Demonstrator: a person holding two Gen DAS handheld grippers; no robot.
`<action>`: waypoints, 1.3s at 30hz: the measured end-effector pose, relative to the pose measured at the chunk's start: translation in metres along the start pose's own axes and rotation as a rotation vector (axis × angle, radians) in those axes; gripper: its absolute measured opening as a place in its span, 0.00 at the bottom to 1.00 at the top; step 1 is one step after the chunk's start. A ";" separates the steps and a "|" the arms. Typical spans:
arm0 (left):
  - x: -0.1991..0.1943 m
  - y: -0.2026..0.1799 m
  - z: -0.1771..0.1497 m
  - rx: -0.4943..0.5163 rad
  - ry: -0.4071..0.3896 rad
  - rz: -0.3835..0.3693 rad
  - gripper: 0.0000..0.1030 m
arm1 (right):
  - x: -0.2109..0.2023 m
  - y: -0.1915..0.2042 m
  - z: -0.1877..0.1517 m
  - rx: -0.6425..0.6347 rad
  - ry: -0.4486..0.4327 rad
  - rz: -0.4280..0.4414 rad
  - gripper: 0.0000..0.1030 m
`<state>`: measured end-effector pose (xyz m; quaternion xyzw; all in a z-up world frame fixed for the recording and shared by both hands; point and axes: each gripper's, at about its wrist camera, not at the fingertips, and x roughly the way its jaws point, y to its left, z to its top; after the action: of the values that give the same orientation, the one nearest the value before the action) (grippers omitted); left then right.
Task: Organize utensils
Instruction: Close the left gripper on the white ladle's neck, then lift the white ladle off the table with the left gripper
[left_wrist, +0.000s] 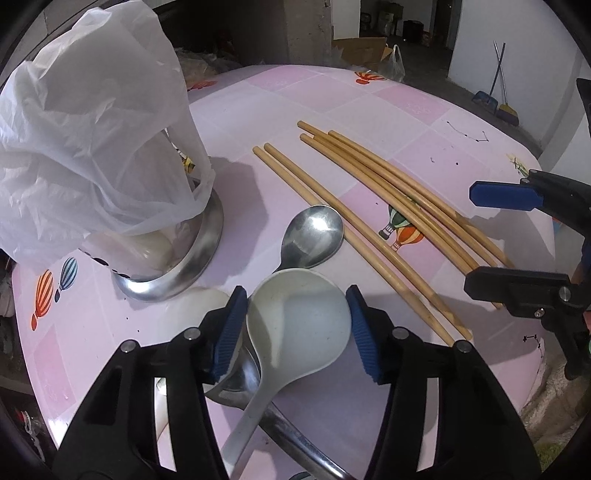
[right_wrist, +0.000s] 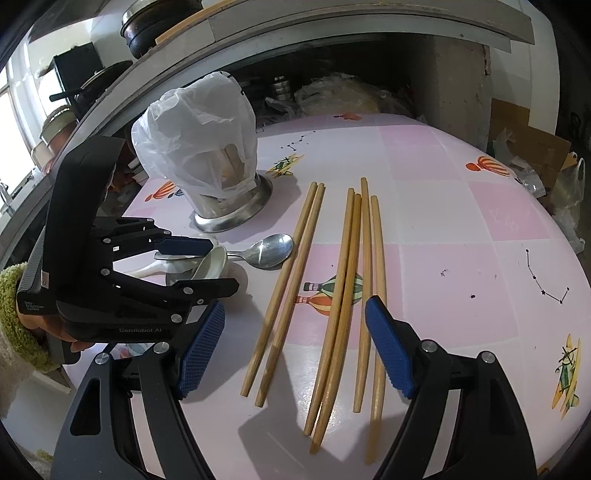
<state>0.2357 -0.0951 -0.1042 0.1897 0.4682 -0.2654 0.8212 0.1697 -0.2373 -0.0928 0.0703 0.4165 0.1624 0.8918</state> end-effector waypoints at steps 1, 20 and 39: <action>0.001 -0.001 0.000 -0.001 -0.001 0.002 0.51 | 0.000 0.000 0.000 0.000 0.000 0.000 0.75; -0.001 -0.009 0.002 -0.008 0.006 0.051 0.51 | -0.003 -0.001 -0.001 0.012 -0.003 -0.002 0.75; -0.096 0.027 -0.025 -0.165 -0.197 0.175 0.51 | -0.014 0.001 0.012 0.025 -0.029 0.131 0.74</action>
<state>0.1949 -0.0352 -0.0311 0.1347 0.3872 -0.1706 0.8960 0.1701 -0.2406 -0.0750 0.1108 0.4001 0.2142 0.8842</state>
